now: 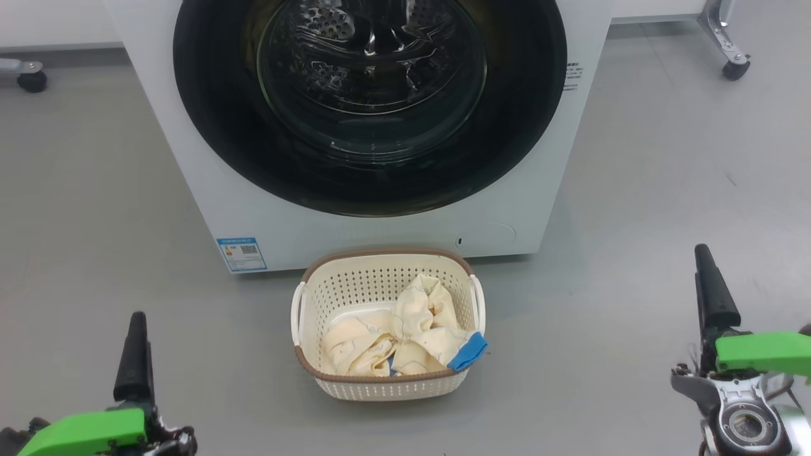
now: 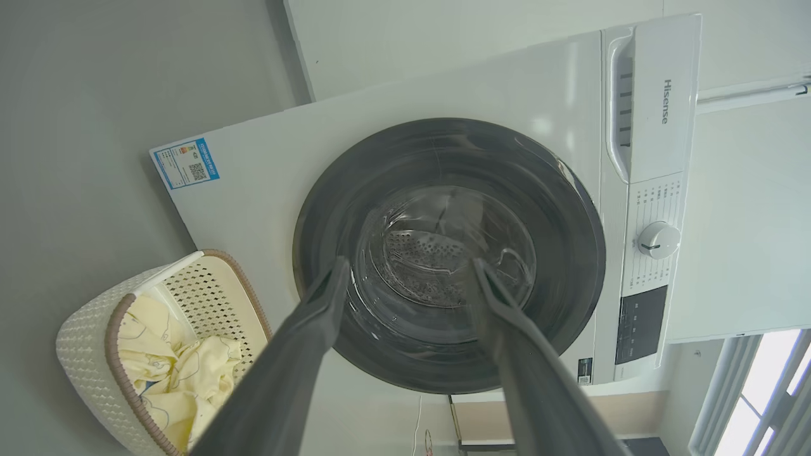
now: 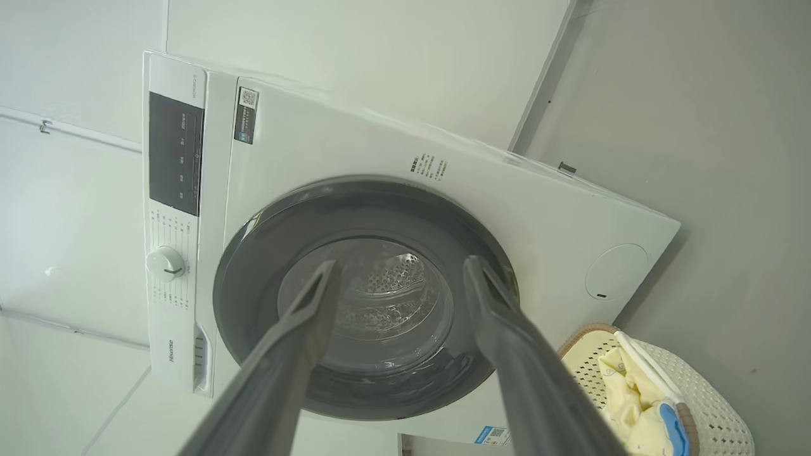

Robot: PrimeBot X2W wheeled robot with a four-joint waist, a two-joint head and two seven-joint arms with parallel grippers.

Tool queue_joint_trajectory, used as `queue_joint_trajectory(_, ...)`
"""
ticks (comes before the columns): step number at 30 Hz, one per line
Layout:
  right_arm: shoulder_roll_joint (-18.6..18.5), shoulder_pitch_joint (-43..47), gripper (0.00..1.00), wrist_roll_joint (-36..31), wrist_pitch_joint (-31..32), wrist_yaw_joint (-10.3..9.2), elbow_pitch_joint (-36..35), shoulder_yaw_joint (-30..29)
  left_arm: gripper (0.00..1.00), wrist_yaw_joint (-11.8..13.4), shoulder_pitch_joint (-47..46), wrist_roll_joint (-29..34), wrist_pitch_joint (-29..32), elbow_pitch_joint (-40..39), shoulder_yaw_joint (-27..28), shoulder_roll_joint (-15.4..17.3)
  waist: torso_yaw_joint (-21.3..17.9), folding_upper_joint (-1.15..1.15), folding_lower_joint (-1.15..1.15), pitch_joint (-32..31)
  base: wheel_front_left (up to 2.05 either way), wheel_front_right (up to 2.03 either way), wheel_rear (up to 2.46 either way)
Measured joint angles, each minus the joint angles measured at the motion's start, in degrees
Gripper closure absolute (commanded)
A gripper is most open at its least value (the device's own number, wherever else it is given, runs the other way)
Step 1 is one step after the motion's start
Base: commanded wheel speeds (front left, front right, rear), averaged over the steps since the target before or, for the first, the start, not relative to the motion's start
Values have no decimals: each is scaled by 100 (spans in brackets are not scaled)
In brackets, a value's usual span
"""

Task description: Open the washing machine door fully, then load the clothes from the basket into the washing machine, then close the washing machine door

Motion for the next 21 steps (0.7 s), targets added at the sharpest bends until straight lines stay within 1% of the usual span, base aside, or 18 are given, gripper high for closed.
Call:
queue_joint_trajectory(11,0,-88,0,-1129,-149,0,-376,89,0,-1,-4,996,-200,-290,13,1,10,0,0,-20,0,0,0)
queue_joint_trajectory(13,0,-94,0,-1226,-186,0,-407,89,0,-1,-4,1090,-218,-303,14,1,12,0,0,-22,0,0,0)
queue_joint_trajectory(21,-1,-177,0,-1922,-322,-1,-557,191,0,-2,-27,2081,-344,-536,-7,3,27,0,0,-18,0,0,0)
